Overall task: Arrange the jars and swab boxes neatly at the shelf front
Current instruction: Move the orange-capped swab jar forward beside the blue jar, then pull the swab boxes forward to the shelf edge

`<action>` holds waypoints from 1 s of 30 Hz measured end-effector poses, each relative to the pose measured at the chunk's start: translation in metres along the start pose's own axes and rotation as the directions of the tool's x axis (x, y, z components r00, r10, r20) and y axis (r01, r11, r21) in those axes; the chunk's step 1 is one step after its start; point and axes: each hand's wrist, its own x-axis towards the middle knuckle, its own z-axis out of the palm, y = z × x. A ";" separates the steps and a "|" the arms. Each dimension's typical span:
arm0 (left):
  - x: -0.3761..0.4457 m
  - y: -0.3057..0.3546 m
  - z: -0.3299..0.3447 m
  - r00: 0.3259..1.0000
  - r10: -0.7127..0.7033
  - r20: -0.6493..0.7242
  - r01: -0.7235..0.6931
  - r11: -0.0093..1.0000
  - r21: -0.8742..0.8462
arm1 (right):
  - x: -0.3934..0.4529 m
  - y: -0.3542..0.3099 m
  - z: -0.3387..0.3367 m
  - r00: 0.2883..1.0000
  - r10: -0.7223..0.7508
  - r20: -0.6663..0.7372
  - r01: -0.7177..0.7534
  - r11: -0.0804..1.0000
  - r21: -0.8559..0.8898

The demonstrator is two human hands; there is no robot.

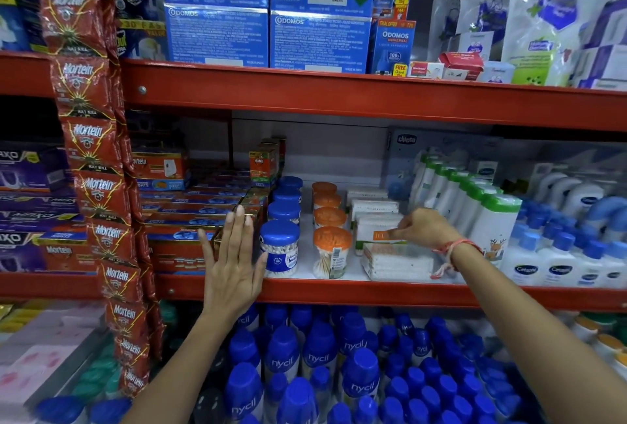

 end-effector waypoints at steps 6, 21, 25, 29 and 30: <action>0.033 0.036 -0.010 1.000 0.004 0.010 -0.004 0.999 -0.053 | -0.003 0.009 0.002 0.993 0.116 -0.003 -0.117 0.993 -0.015; -0.002 0.009 -0.003 0.994 -0.030 0.103 0.030 1.000 0.006 | -0.002 0.035 0.014 0.902 0.270 0.337 -0.387 0.852 0.353; -0.002 0.005 -0.001 0.993 -0.028 0.110 0.027 1.000 0.012 | 0.006 0.052 0.016 0.896 0.290 0.337 -0.416 0.816 0.401; -0.004 0.002 0.001 0.989 -0.035 0.144 0.032 0.999 0.025 | -0.010 0.031 -0.002 0.868 0.271 0.415 -0.431 0.826 0.363; -0.005 0.002 0.002 0.988 -0.034 0.153 0.030 0.999 0.029 | -0.006 0.038 0.002 0.885 0.266 0.383 -0.417 0.817 0.398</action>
